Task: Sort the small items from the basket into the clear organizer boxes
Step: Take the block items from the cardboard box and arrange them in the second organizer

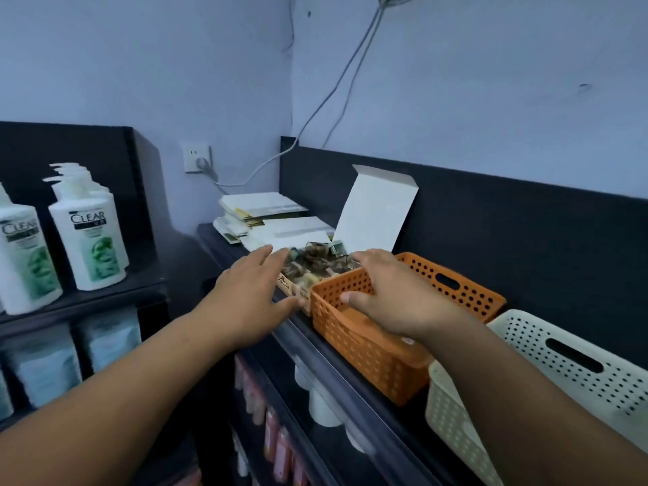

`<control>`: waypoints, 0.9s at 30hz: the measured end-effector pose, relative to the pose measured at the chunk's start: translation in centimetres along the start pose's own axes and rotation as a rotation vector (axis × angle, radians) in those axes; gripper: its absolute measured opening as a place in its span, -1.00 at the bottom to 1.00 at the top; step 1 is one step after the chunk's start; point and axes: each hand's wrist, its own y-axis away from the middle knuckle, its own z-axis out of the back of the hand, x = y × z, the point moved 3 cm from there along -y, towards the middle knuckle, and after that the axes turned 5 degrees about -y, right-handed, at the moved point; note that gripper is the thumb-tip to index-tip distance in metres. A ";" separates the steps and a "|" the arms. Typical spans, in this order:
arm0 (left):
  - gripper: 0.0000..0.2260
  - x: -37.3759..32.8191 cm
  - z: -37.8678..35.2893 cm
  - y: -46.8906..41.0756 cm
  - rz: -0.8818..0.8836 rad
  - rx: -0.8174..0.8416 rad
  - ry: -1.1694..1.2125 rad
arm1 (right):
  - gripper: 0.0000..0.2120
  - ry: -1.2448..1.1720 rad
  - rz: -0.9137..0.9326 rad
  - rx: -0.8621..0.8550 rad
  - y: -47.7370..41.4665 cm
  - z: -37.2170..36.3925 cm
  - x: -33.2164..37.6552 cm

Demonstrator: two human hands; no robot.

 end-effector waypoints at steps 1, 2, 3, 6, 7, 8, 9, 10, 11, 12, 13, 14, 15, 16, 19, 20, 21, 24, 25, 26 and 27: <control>-0.25 0.6 -0.2 -1.0 -0.010 0.000 0.007 | -0.31 0.007 -0.010 0.002 -0.9 0.0 0.1; -0.26 1.3 -0.4 -2.2 -0.026 0.002 0.018 | -0.31 0.018 -0.024 0.003 -2.0 -0.2 0.1; -0.27 1.9 -0.7 -3.3 -0.040 0.004 0.025 | -0.32 0.028 -0.035 0.001 -3.1 -0.3 0.2; -0.28 3.8 -1.7 -6.9 -0.106 0.013 0.044 | -0.34 0.043 -0.083 -0.007 -6.1 -1.0 0.8; -0.29 4.5 -2.0 -8.2 -0.133 0.026 0.053 | -0.35 0.041 -0.107 -0.009 -7.1 -1.4 1.1; -0.30 5.2 -2.4 -9.4 -0.155 0.045 0.060 | -0.38 0.036 -0.130 -0.011 -8.0 -1.7 1.3; -0.31 5.9 -2.7 -10.7 -0.182 0.067 0.066 | -0.41 0.032 -0.153 -0.013 -9.1 -2.1 1.7; -0.32 6.5 -3.0 -11.9 -0.207 0.088 0.069 | -0.45 0.032 -0.177 -0.009 -10.0 -2.4 1.9; -0.34 6.9 -3.4 -12.9 -0.229 0.107 0.070 | -0.49 0.038 -0.202 0.000 -10.9 -2.8 2.1; -0.37 7.6 -3.8 -14.1 -0.254 0.126 0.076 | -0.49 0.052 -0.235 0.010 -12.0 -3.4 2.1; -0.40 8.1 -4.3 -15.2 -0.274 0.151 0.082 | -0.46 0.071 -0.263 0.018 -12.9 -3.8 2.1; -0.43 8.7 -4.8 -16.2 -0.295 0.182 0.092 | -0.42 0.086 -0.291 0.024 -14.0 -4.4 2.0; -0.45 9.1 -5.4 -17.1 -0.316 0.212 0.097 | -0.39 0.093 -0.315 0.030 -14.8 -4.9 1.9; -0.46 9.4 -6.0 -17.9 -0.336 0.238 0.096 | -0.39 0.097 -0.338 0.038 -15.5 -5.4 1.8; -0.50 9.8 -7.6 -20.0 -0.411 0.297 0.057 | -0.47 0.118 -0.409 0.056 -17.6 -6.9 1.4; -0.53 9.8 -8.0 -20.6 -0.434 0.312 0.047 | -0.49 0.122 -0.428 0.062 -18.2 -7.4 1.3; -0.55 9.7 -8.3 -21.1 -0.450 0.323 0.042 | -0.50 0.127 -0.438 0.071 -18.6 -7.8 1.2; -0.56 9.6 -9.4 -22.4 -0.487 0.339 0.027 | -0.47 0.153 -0.471 0.121 -19.9 -8.9 0.7; -0.57 9.5 -9.8 -22.7 -0.491 0.341 0.019 | -0.45 0.166 -0.487 0.144 -20.2 -9.3 0.6; -0.57 9.5 -10.2 -23.0 -0.492 0.344 0.011 | -0.44 0.187 -0.502 0.171 -20.4 -9.7 0.5; -0.57 9.4 -10.5 -23.2 -0.497 0.348 0.000 | -0.43 0.208 -0.520 0.200 -20.7 -10.1 0.3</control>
